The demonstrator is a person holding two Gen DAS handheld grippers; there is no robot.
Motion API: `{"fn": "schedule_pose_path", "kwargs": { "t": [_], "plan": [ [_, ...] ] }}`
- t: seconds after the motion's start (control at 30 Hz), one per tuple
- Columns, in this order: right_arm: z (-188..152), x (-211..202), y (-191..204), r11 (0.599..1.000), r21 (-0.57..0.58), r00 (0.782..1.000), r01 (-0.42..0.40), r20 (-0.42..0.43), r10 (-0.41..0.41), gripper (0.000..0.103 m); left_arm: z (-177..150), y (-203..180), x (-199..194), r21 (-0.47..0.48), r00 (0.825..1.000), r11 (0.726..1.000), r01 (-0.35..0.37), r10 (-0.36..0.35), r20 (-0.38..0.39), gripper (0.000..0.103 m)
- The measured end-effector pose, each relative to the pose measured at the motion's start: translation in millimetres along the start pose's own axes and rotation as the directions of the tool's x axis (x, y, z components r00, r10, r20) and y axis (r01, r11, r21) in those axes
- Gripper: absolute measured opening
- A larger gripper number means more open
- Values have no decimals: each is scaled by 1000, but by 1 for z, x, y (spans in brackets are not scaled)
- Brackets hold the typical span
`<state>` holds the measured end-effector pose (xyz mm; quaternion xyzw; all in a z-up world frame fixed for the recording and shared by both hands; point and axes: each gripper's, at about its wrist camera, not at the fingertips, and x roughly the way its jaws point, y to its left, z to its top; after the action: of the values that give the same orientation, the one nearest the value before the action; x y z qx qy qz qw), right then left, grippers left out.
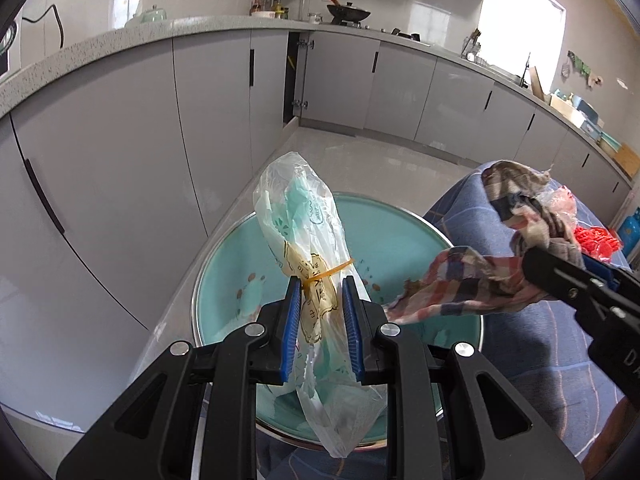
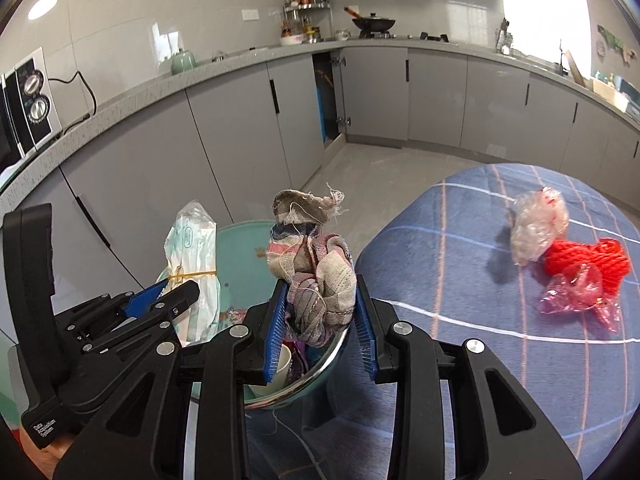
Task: Collect trash
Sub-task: 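Carry plastic bag and checked cloth over the teal bin and release both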
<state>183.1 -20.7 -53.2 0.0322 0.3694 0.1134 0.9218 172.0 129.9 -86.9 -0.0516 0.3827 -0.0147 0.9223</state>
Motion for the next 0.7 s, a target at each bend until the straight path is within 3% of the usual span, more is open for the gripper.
{"fn": "schedule_pose_path", "kwargs": {
  "t": [0.37, 0.47, 0.53, 0.7],
  "plan": [
    [-3, 37, -2, 999, 14, 997, -42, -72, 43, 38, -2, 2, 17, -7, 999, 1000, 0, 0, -36, 21],
    [-2, 39, -4, 998, 22, 996, -67, -60, 68, 41, 0, 3, 21, -8, 999, 1000, -3, 3, -43, 21],
    [-1, 37, -6, 996, 39, 995, -85, -48, 87, 49, 0, 3, 22, -6, 999, 1000, -4, 4, -46, 22],
    [0, 20, -13, 996, 64, 997, -70, -8, 71, 50, -1, 0, 24, 4, 999, 1000, -3, 3, -47, 22]
  ]
}}
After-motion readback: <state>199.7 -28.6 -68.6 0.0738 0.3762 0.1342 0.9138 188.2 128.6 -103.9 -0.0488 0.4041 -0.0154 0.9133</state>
